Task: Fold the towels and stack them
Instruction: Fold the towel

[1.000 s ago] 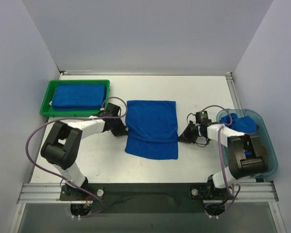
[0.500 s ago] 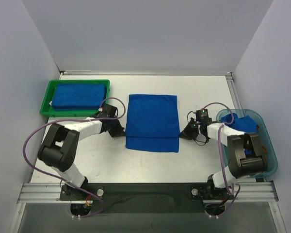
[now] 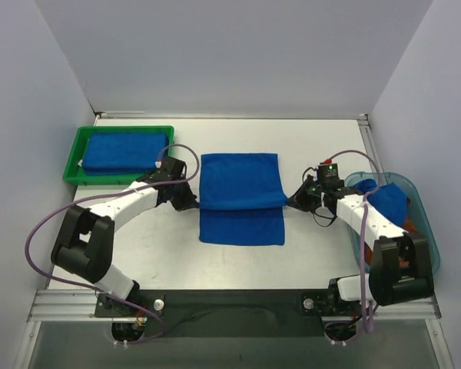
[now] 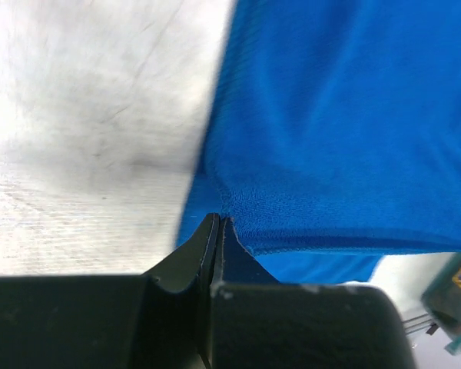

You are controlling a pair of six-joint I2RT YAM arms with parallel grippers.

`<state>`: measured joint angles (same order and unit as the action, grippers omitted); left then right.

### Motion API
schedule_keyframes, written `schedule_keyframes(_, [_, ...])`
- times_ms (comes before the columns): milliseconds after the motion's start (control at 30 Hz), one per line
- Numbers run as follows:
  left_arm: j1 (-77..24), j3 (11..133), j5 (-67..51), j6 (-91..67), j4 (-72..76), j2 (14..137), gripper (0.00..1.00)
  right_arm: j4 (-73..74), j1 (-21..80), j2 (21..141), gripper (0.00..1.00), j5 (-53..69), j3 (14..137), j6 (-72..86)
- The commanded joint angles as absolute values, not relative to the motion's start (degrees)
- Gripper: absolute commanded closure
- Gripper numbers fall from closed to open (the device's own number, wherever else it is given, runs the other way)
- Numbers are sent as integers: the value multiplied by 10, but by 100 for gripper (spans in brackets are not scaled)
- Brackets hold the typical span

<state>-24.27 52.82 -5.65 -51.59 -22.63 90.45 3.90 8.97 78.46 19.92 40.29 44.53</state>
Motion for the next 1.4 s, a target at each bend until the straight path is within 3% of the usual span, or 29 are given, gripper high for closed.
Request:
schedule_keyframes(0, [-239, 589, -29, -492, -279, 853, 100, 102, 85, 737, 100, 176, 454, 432])
schedule_keyframes(167, [-240, 568, -54, -496, -309, 782, 100, 165, 91, 669, 100, 186, 461, 433])
schedule_keyframes(367, [-257, 462, -76, -511, -308, 709, 100, 179, 100, 606, 100, 213, 377, 444])
schedule_keyframes(700, [-299, 332, -78, -530, -223, 763, 99, 147, 115, 647, 100, 208, 259, 447])
schedule_keyframes(1133, [-320, 312, -53, -539, -244, 728, 99, 143, 115, 662, 100, 195, 249, 432])
schedule_keyframes(1367, [-317, 393, -39, -527, -310, 688, 99, 203, 114, 619, 100, 184, 341, 417])
